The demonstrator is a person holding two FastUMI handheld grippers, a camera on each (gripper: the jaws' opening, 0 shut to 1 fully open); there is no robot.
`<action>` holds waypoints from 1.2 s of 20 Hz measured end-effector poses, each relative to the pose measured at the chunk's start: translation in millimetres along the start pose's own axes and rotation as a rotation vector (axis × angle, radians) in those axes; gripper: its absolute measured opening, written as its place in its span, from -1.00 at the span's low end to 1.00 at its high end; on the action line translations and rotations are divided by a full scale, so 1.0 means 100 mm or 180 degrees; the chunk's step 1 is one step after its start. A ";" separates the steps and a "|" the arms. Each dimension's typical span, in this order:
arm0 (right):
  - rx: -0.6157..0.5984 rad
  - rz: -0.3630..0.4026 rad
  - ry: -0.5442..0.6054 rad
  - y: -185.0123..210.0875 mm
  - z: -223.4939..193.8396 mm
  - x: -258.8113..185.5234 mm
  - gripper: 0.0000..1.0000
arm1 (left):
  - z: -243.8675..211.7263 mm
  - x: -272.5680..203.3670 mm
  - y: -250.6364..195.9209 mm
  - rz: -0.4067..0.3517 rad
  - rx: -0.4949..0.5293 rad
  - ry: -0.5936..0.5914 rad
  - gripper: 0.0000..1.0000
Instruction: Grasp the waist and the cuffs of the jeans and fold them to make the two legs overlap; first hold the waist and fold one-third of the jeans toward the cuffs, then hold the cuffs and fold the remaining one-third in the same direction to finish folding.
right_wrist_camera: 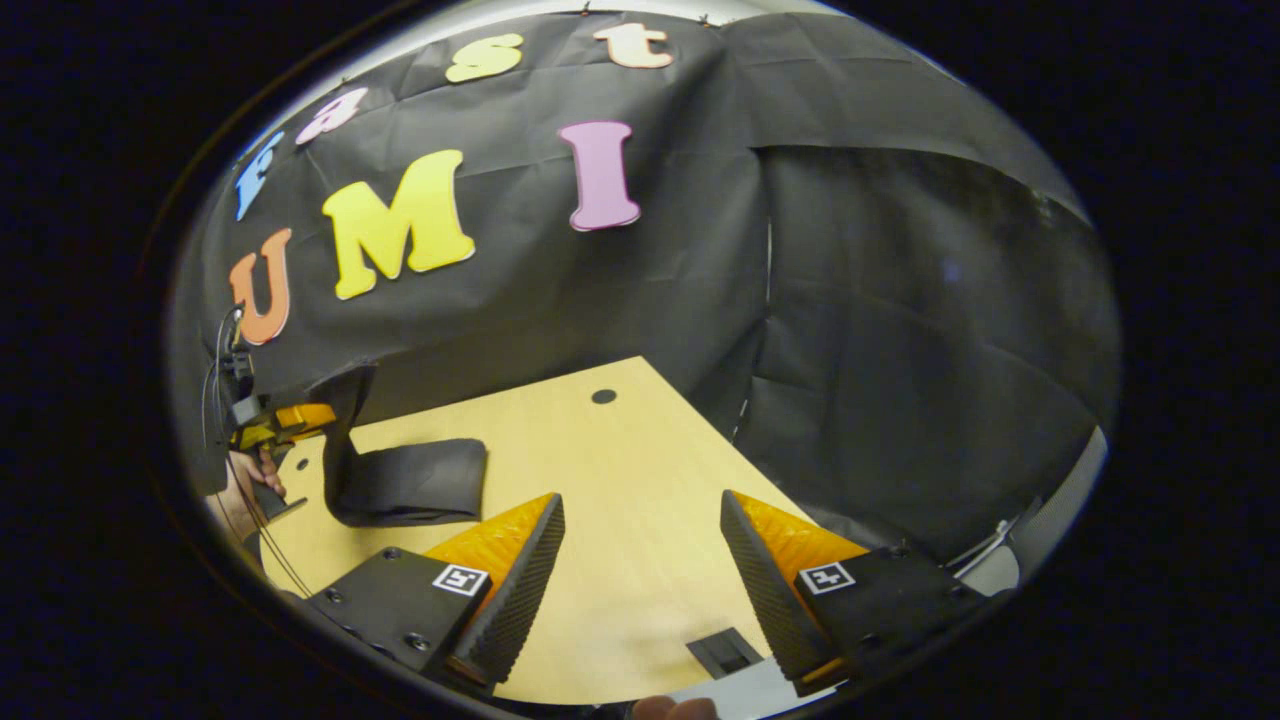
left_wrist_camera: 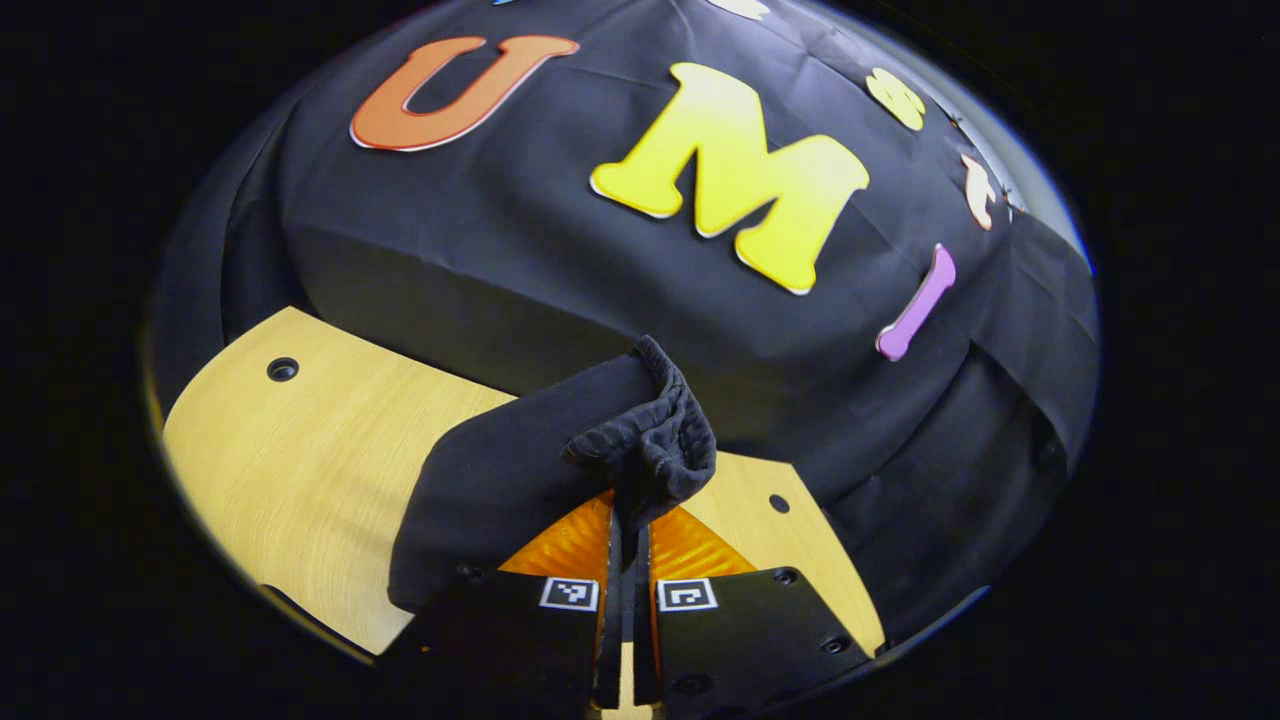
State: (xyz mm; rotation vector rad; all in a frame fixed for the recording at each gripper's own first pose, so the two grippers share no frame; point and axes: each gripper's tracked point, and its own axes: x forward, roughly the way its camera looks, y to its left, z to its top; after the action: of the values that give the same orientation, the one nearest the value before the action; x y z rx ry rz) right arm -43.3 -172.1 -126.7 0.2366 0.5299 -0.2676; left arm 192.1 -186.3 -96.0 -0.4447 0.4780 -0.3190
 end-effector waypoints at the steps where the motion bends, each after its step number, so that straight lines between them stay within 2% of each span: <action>1: 0.0008 -0.0056 0.0008 -0.10 -0.04 -0.01 0.93 | -0.11 0.06 -0.05 0.0005 0.0086 0.0042 -0.84; 5: 0.0005 -0.0205 0.0063 -0.36 -0.14 -0.02 0.89 | -0.73 0.33 -0.16 0.0019 0.0412 0.0328 -0.84; 8: -0.0034 -0.0243 0.0144 -0.43 -0.20 0.03 0.89 | -1.09 0.55 -0.10 0.0115 0.0518 0.0438 -0.84; 9: -0.0073 -0.0241 0.0161 -0.45 -0.23 0.05 0.97 | -1.17 0.62 -0.07 0.0168 0.0515 0.0460 -0.84; 12: -0.0253 -0.0168 0.0187 -0.38 -0.26 0.10 0.94 | -1.34 0.69 -0.08 0.0278 0.0480 0.0493 -0.82; 16: -0.0424 0.0007 0.0164 -0.17 -0.21 0.22 0.93 | -1.48 0.76 -0.10 0.0409 0.0505 0.0500 -0.69; 17: -0.0464 0.0077 0.0160 -0.09 -0.21 0.27 0.93 | -1.50 0.77 -0.11 0.0435 0.0534 0.0486 -0.87; 18: -0.0499 0.0148 0.0145 -0.01 -0.20 0.31 0.89 | -1.50 0.78 -0.14 0.0428 0.0564 0.0470 -0.51; 21: -0.0609 0.0316 0.0109 0.19 -0.14 0.42 0.89 | -1.52 0.78 -0.21 0.0436 0.0648 0.0447 -0.13; 22: -0.0617 0.0366 0.0100 0.24 -0.12 0.44 0.89 | -1.52 0.78 -0.24 0.0431 0.0650 0.0433 0.25; 24: -0.0631 0.0439 0.0096 0.31 -0.10 0.49 0.93 | -1.53 0.77 -0.32 0.0380 0.0640 0.0434 0.53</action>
State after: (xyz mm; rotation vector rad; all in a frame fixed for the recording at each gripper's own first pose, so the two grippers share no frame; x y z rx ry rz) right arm 2.4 -149.5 -155.9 0.0842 0.5634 -0.0765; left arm 173.8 -294.9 -231.2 -0.1986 0.5966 -0.2800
